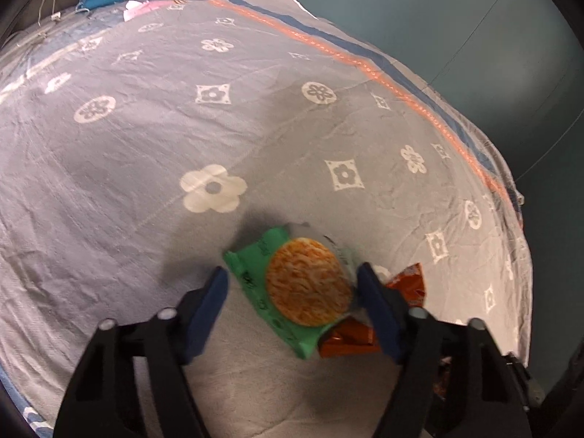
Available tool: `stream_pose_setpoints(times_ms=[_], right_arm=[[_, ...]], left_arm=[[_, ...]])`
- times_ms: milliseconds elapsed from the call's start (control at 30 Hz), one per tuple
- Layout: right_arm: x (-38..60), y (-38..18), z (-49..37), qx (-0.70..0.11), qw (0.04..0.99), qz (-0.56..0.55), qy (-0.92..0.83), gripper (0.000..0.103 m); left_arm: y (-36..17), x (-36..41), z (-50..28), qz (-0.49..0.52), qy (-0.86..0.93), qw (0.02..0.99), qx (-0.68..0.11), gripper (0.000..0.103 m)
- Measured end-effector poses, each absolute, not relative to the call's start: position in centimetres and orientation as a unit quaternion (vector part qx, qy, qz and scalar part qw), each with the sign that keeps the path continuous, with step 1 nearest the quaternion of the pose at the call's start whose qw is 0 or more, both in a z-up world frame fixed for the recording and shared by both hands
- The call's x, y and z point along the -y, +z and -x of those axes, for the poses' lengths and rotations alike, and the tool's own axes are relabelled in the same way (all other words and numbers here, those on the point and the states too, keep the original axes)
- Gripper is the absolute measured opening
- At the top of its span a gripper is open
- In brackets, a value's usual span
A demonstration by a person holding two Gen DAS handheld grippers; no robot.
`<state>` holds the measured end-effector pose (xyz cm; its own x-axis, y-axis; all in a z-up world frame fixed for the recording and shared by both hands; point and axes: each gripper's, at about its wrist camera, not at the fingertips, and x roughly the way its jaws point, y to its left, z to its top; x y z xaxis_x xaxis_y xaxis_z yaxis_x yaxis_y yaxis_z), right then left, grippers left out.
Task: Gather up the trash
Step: 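Grasp the green noodle packet with the left tool while the right tool grasps the orange wrappers, then carry the green packet and orange wrappers with both tools over the bin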
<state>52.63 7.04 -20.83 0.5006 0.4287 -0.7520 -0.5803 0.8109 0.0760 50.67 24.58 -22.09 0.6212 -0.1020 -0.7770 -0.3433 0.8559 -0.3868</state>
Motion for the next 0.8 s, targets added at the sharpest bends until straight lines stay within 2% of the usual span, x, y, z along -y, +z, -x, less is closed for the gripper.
stream_pose_setpoints(times_ms=[67,133,233,333,467,800], right_arm=[[-7.4,-21.2,-52.8,-0.408,0.862,0.102,0.284,0.053],[-7.6,-21.5,-52.9,-0.413,0.860,0.099,0.283,0.044],[-7.7,-21.6,-52.9,-0.415,0.860,0.101,0.279,0.039],[-7.6,-21.7,-53.0,-0.421,0.859,0.097,0.274,0.035],[-7.4,-21.5,-52.7,-0.423,0.860,0.097,0.268,0.032],[-4.9,-19.8,-49.9,-0.428,0.862,0.081,0.259,0.032]], left_arm=[[-22.1,-24.5,-50.6,0.258,0.066,0.864,-0.427,0.054],[-21.9,-24.2,-50.4,0.254,0.064,0.868,-0.422,0.041],[-21.2,-23.7,-50.3,0.250,0.054,0.874,-0.414,0.023],[-20.8,-23.5,-50.1,0.244,0.054,0.878,-0.409,0.014],[-20.5,-23.6,-49.9,0.246,0.052,0.880,-0.402,0.007],[-17.4,-24.1,-47.8,0.264,0.040,0.891,-0.367,0.005]])
